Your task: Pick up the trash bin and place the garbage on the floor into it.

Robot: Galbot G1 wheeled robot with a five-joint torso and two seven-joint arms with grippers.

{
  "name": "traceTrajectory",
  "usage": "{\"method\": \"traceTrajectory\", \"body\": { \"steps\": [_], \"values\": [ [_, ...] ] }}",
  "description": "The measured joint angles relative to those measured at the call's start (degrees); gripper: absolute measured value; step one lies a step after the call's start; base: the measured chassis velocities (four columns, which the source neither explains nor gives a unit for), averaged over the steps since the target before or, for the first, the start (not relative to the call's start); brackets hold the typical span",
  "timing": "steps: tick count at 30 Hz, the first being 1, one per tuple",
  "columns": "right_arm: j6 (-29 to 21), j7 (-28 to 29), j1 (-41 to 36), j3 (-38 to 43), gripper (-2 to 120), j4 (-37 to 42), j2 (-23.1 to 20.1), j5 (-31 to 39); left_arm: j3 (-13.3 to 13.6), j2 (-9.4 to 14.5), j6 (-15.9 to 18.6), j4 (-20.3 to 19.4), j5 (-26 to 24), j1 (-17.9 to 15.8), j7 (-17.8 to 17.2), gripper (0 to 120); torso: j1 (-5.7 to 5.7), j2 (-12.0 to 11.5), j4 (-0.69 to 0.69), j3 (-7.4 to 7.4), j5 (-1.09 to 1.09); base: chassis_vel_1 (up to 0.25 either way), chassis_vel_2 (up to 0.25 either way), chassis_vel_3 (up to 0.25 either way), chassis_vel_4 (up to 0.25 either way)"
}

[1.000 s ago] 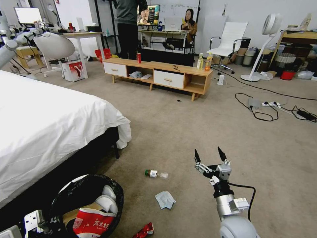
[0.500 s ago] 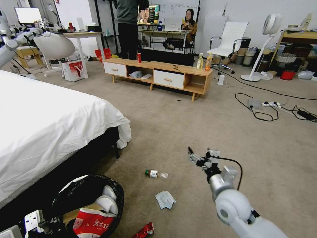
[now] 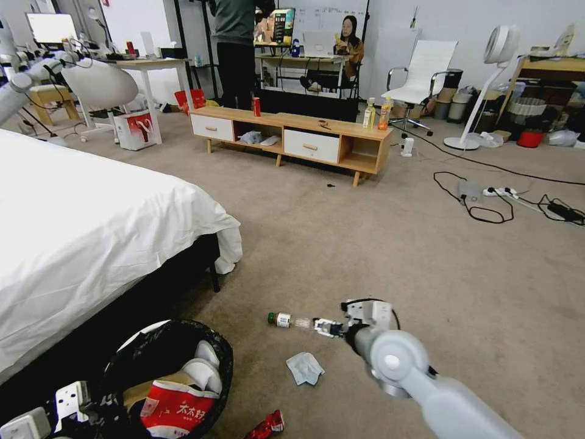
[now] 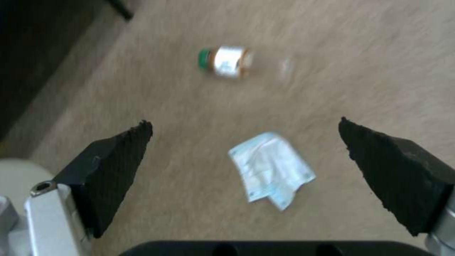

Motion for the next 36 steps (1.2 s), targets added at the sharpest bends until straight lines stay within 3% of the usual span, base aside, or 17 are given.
{"method": "traceTrajectory", "body": {
  "steps": [14, 36],
  "values": [
    [0.09, -4.08, 6.47, -8.48, 100, -16.95, 8.95, -3.89, -0.7, -1.16, 0.0, -0.17, 0.2, 0.52, 0.14, 2, 0.0, 0.0, -0.01, 0.0, 0.0, 0.0, 0.0, 0.0, 0.0],
    [2.34, -10.49, 6.69, -9.7, 100, -31.81, 11.87, -12.47, -0.8, -1.05, 0.0, 0.42, 0.64, 0.42, 0.2, 2, 0.0, 0.0, -0.02, 0.0, 0.0, 0.0, 0.0, 0.0, 0.0]
  ]
}}
